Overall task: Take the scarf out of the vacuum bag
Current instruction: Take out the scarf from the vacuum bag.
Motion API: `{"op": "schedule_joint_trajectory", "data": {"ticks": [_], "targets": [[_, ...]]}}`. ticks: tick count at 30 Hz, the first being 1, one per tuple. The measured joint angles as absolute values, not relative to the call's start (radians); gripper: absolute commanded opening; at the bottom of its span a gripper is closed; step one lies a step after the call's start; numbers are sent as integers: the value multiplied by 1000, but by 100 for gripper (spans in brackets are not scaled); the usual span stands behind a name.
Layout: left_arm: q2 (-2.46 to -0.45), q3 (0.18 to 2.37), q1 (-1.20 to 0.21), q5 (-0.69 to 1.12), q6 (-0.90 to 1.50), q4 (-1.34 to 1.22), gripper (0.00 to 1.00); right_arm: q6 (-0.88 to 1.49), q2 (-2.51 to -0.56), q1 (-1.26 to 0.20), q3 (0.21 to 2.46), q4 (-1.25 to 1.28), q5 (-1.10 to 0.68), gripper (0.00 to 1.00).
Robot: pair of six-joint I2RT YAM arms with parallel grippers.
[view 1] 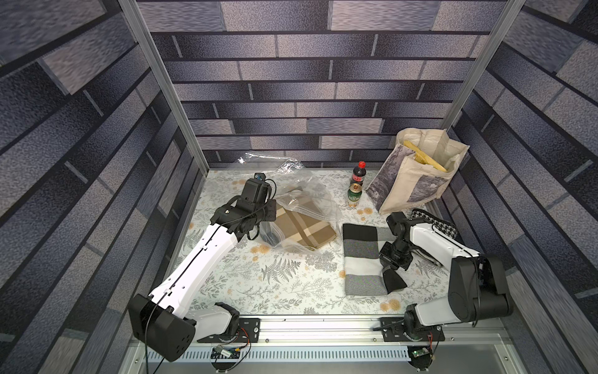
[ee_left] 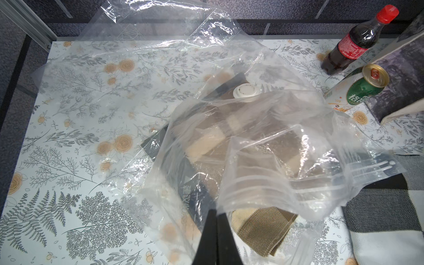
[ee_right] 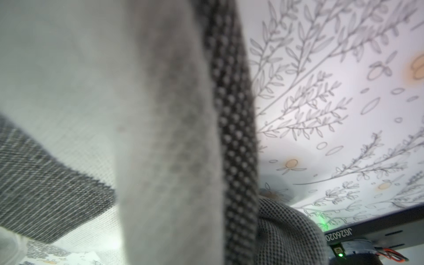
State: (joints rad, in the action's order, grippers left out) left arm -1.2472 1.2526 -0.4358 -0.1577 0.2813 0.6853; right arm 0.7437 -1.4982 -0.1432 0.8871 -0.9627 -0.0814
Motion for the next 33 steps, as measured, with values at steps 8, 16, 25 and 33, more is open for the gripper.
{"op": "schedule_joint_trajectory", "data": {"ticks": [8, 16, 25, 33], "targets": [[-1247, 1253, -464, -158, 281, 685, 0, 771, -1673, -139, 1010, -911, -111, 0], [-1247, 1253, -478, -158, 281, 685, 0, 753, -1752, -90, 1142, -899, -102, 0], [-1247, 1251, -479, -158, 281, 685, 0, 712, -1781, -5, 1149, -884, -114, 0], [-1247, 1250, -479, -158, 281, 685, 0, 683, -1814, -3, 1185, -894, -118, 4]]}}
